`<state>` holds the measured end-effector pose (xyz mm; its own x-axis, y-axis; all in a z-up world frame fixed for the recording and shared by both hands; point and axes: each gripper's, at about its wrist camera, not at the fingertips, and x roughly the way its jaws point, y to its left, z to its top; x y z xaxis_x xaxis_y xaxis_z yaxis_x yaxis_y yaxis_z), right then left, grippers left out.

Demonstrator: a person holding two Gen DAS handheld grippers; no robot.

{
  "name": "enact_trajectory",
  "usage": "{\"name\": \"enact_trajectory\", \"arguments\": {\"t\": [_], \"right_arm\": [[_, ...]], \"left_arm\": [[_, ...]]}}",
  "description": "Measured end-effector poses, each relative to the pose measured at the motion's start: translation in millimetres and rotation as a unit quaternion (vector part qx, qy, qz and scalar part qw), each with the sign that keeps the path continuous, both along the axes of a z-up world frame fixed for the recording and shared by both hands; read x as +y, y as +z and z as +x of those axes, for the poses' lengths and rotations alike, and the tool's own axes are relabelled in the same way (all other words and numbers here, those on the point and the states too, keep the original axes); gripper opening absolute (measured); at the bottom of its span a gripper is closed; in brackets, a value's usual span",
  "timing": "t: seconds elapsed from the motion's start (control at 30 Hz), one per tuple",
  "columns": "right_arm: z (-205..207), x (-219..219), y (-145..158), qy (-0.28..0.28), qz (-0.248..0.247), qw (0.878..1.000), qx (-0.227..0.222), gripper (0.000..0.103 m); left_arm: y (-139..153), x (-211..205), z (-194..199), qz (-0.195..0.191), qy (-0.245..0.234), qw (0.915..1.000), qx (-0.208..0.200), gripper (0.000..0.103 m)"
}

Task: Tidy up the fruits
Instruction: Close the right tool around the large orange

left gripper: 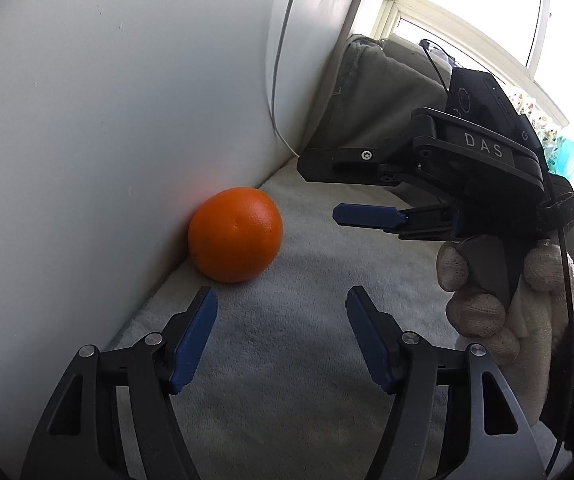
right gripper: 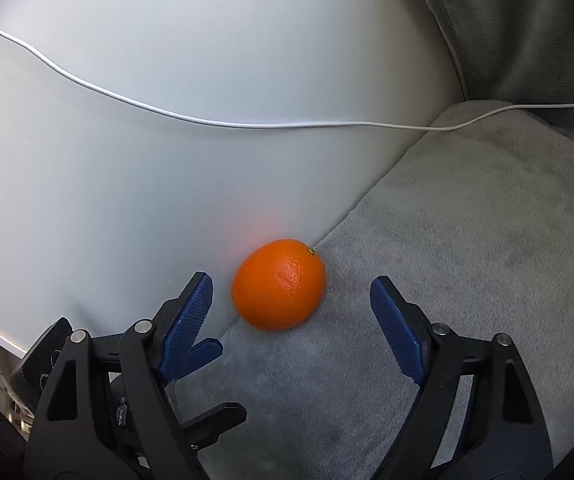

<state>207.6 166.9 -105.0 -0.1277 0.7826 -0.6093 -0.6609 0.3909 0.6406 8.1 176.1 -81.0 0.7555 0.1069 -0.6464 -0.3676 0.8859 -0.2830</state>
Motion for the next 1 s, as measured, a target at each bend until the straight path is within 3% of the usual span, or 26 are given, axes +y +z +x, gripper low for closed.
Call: {"name": "enact_trajectory", "arguments": {"t": [0.13, 0.47, 1.0], "right_arm": [[3.0, 18.5, -10.6, 0.017, 0.000, 1.000, 0.012, 0.078], [10.5, 50.0, -35.2, 0.036, -0.009, 0.999, 0.033, 0.077], [20.0, 59.8, -43.7, 0.049, 0.002, 0.997, 0.060, 0.068]], "left_arm": [[-3.4, 6.4, 3.8, -0.016, 0.004, 0.9999, 0.004, 0.067], [-10.6, 14.4, 16.2, -0.021, 0.016, 0.9995, 0.017, 0.063], [-21.7, 20.9, 28.2, -0.015, 0.032, 0.9987, 0.036, 0.059]]}}
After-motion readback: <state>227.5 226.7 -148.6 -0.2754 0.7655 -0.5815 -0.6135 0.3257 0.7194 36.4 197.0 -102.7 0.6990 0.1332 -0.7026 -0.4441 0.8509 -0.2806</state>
